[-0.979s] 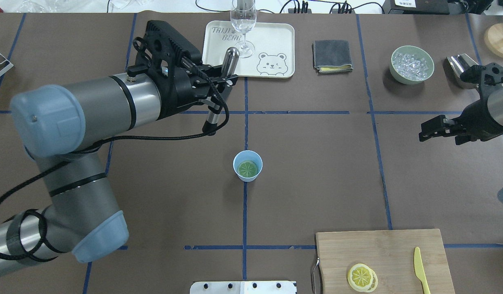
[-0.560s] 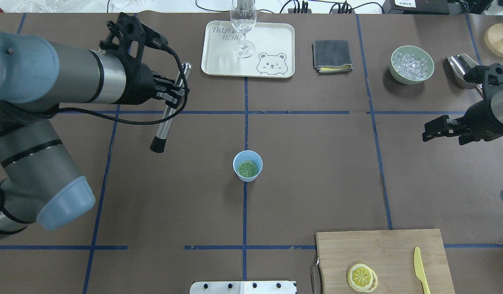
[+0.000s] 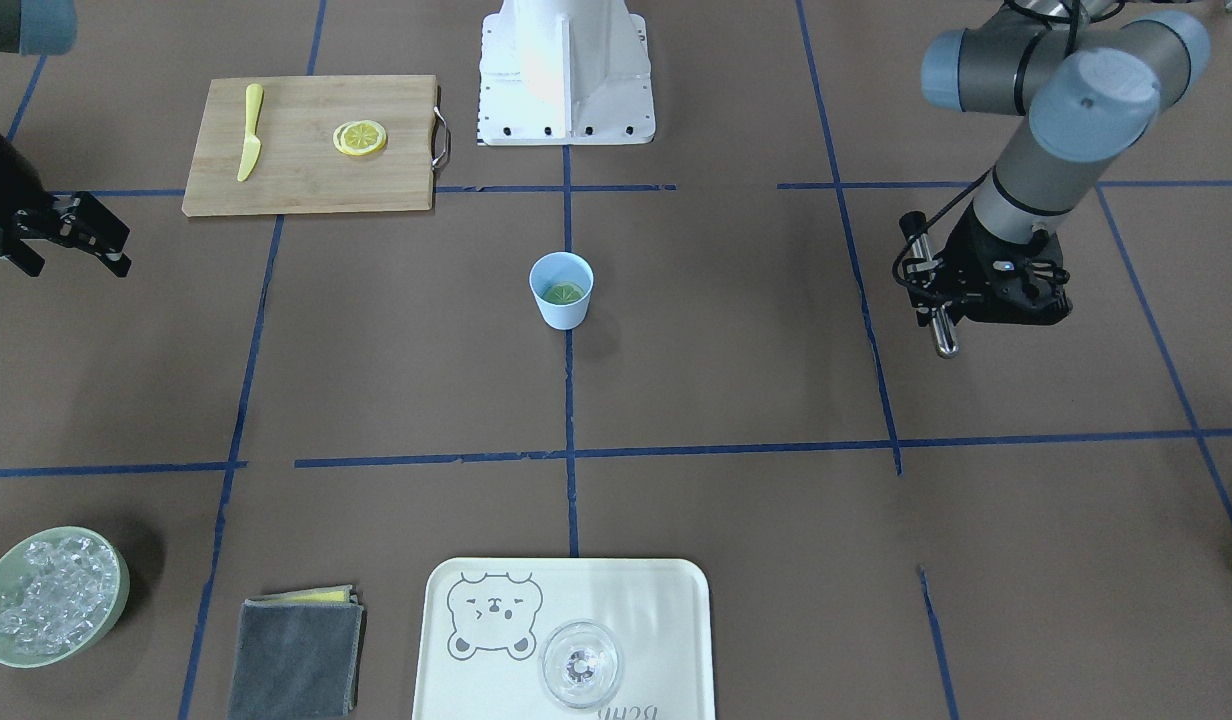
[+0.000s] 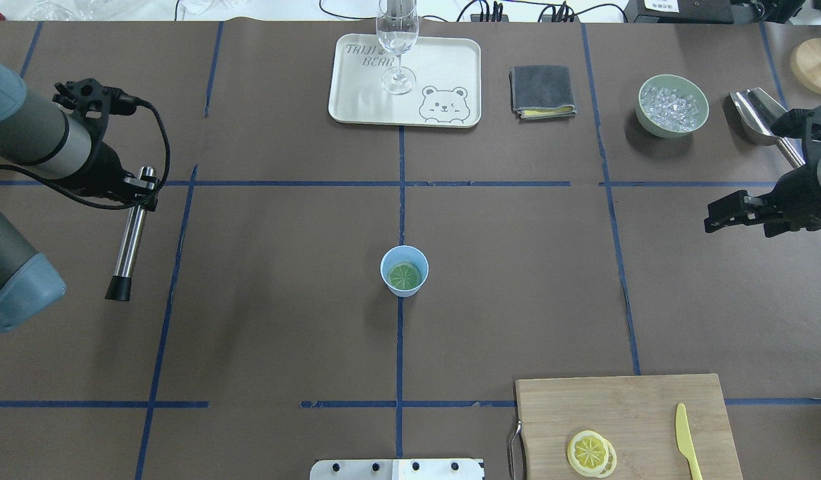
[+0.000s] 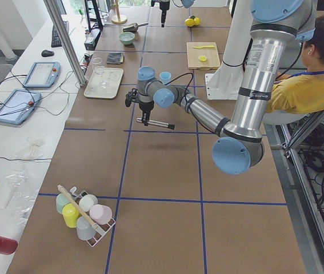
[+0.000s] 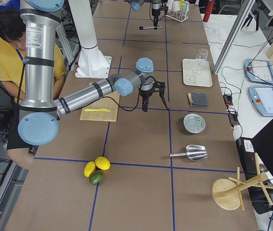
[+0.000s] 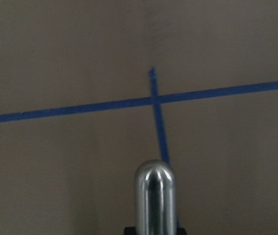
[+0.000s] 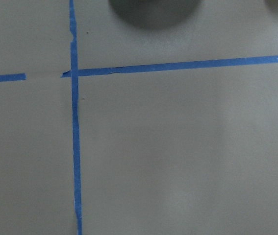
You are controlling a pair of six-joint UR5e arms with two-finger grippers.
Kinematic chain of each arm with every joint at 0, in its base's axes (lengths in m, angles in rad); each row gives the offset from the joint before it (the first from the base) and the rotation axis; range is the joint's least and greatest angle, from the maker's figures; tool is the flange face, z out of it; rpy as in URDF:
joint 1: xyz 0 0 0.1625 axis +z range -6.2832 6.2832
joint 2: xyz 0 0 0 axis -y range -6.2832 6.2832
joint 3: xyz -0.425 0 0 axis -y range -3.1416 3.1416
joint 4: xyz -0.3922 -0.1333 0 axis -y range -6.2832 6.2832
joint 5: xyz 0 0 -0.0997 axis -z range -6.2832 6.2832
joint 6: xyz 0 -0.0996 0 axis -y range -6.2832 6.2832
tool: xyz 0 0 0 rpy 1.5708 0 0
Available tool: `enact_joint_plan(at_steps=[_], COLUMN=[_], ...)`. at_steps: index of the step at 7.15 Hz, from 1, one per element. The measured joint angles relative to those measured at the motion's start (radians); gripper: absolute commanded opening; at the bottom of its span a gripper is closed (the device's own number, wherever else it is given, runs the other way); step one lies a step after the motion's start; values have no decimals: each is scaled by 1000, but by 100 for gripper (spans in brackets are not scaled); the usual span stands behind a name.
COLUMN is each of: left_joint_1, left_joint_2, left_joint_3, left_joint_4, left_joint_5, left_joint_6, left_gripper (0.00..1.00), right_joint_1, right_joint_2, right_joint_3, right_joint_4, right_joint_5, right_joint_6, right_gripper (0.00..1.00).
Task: Squeeze lemon into cup
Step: 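Lift the muddler out and carry it back while the right arm withdraws, then set the muddler down on the table, open and withdraw the left gripper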
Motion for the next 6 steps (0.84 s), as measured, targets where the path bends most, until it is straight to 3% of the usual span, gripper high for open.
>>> enact_joint_plan(at_steps=[3, 6], left_joint_1=[9, 8], left_joint_2=[2, -3], left_joint_3=[154, 203], left_joint_4=[-15, -21], left_joint_5=[-2, -3], left_joint_6=[42, 103], left_gripper=[0, 0], right_joint_1=[59, 68], right_joint_2=[-10, -12], right_joint_3=[-46, -49], right_joint_4=[0, 0], right_joint_5=[31, 44], right_joint_6=[-94, -104], right_gripper=[100, 100])
